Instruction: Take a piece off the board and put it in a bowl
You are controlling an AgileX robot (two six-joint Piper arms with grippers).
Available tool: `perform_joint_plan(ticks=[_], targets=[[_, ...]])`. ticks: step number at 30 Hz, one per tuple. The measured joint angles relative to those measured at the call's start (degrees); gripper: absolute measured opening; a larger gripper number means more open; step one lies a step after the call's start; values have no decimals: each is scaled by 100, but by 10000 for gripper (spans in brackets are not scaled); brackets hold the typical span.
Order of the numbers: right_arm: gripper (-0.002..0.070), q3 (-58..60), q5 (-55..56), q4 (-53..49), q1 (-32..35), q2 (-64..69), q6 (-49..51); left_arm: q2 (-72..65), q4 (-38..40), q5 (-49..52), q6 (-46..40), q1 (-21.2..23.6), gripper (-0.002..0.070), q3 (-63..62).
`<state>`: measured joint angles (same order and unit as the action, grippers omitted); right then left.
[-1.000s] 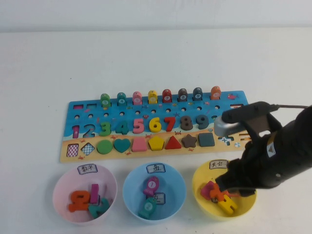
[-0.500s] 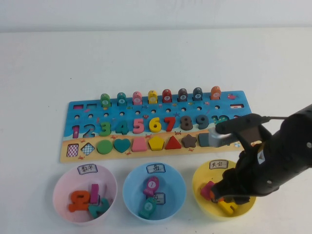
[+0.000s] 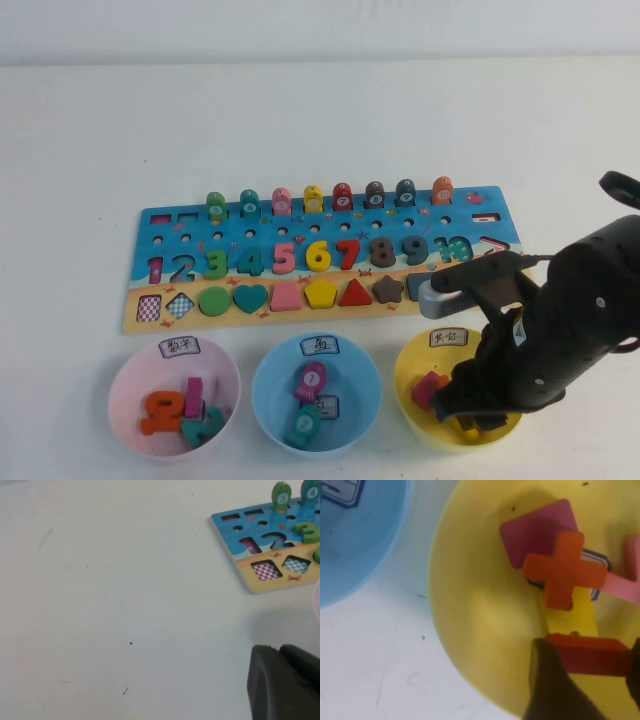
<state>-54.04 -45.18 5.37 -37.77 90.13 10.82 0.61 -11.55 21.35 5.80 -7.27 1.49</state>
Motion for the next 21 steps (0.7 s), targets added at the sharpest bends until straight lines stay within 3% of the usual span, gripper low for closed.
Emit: perform_joint_plan(ticks=[10,16,21], targets=[[304,0,21,3,0,0,-35,0,0,0,0,0,-3,0],[379,0,46,3,0,0,-35,0,0,0,0,0,-3,0],[398,0,80,3,0,0,-35,0,0,0,0,0,-3,0]])
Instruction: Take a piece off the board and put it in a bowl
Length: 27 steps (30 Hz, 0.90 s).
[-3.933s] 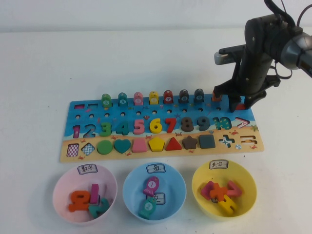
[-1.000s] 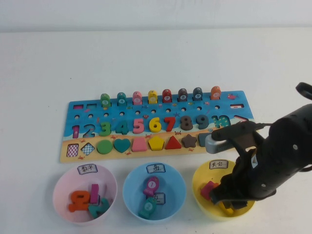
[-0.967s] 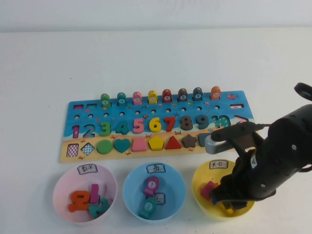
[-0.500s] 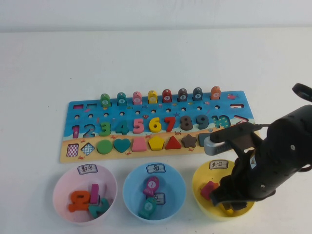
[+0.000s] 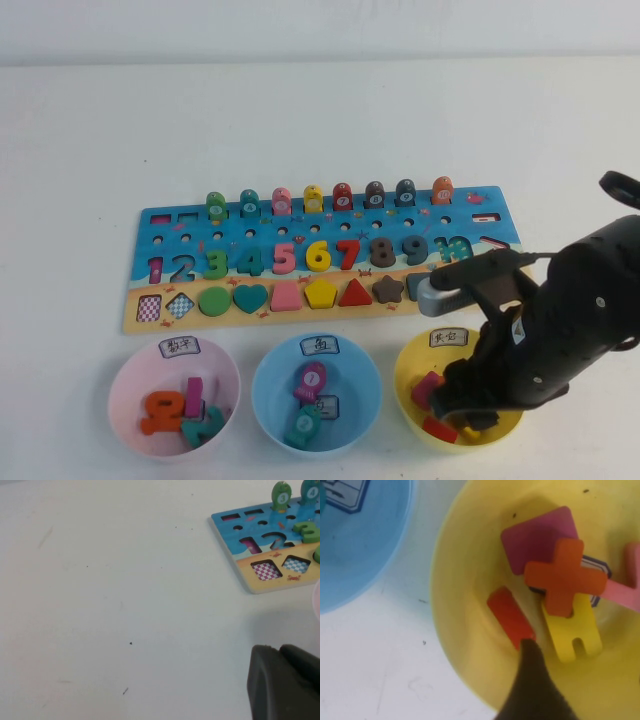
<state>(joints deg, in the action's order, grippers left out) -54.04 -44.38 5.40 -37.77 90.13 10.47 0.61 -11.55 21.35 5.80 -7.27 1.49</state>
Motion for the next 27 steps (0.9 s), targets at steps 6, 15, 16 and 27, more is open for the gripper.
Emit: perform_joint_plan(ticks=[6,15,16,27], targets=[[272,0,178,0,0,0,0,0,0,0,0,0,-3,0],[24,0,-107,11,0,-463,0,0,0,0,0,0,-3,0],[19,0,-149,11,0,-621,0,0,0,0,0,0,-3,0],[-14,0,-357,-199,0,-1485,-337,0,0,0,0,0,-3,0]])
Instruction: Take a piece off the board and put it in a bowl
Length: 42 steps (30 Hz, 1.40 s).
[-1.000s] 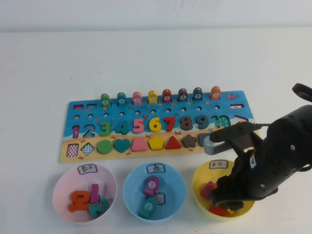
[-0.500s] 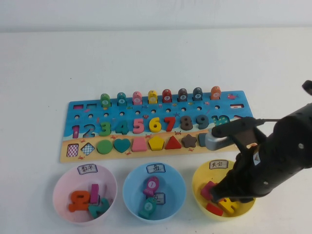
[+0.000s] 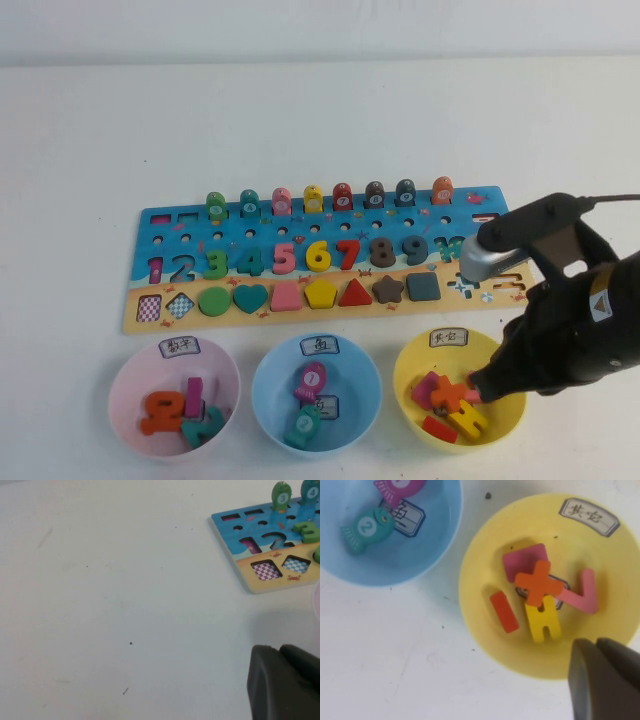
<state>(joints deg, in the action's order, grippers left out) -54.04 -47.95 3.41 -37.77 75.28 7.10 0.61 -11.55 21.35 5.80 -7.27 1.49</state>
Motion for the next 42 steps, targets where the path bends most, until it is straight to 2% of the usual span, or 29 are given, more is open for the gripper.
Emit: perform_joint_plan(ticks=[5,11,16,22,25,32,42], targets=[[-15,0,108,-9,0,-78,-245,0,0,0,0,0,-3,0],[-15,511,1051,20,132,-500,-787,0,0,0,0,0,-3,0],[-15,1654,2113,163,796,-1604,-848,0,0,0,0,0,-3,0],[-16,3418,3486,185,1906,-3280,-861,0,0,0,0,0,-3,0],[-17,4112,3842,272,2285,-4160,-861,0,0,0,0,0,-3,0],[-18,4973,3945,458,2840,-5665,-861,0,0,0,0,0,-3,0],[-18,5311,3491,467,3454,-7381,-861,0,0,0,0,0,-3,0]])
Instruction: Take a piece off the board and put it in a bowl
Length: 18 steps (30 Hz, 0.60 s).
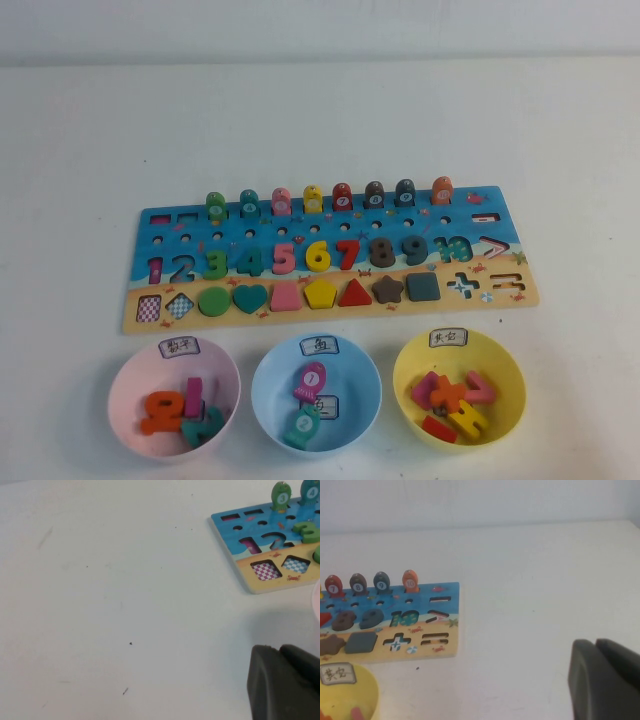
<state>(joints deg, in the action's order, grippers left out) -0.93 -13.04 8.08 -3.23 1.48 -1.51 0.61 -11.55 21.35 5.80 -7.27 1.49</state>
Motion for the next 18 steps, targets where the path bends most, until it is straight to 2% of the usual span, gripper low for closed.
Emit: perform_joint_plan(ticks=[18], targets=[[-18,13,-191,75,21,-189,0,0,0,0,0,0,-3,0]])
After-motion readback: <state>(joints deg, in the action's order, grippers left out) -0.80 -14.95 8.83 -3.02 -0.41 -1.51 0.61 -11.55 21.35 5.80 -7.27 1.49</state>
